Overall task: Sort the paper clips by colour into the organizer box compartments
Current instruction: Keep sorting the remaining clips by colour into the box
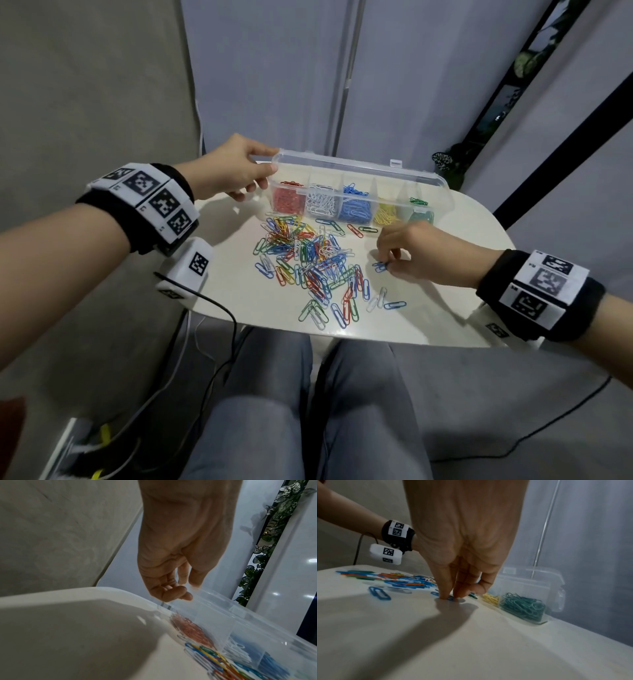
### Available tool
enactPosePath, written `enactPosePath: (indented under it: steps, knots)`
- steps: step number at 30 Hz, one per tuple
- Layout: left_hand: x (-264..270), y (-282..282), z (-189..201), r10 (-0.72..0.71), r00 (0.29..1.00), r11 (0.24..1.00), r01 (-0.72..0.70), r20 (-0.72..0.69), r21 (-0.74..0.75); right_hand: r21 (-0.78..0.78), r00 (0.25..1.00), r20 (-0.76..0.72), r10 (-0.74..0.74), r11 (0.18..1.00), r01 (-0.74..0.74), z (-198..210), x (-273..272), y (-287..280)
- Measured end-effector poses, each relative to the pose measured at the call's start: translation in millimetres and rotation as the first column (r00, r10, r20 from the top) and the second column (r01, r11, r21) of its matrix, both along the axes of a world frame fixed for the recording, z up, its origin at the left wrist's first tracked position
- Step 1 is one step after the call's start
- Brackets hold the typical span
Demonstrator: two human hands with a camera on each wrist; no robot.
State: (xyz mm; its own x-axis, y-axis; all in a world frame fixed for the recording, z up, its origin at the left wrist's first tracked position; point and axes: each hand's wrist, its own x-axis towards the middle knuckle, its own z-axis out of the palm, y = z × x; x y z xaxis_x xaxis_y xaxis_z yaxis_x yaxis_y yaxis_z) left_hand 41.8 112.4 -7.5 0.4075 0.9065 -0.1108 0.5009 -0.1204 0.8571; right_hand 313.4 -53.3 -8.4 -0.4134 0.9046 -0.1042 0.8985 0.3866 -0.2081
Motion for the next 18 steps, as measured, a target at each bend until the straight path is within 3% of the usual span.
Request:
enactPosePath:
  steps: [12, 18]
  knots:
    - [1, -1, 1, 0.01, 1.0, 1.0, -0.01, -0.01, 0.002, -0.033, 0.996, 0.046, -0.073, 0.997, 0.075, -1, -11, -5]
    - [1, 0, 1, 0.013, 1.0, 1.0, -0.013, -0.016, 0.002, -0.238, 0.974, -0.163, -0.155, 0.965, 0.113, 15, -6, -23]
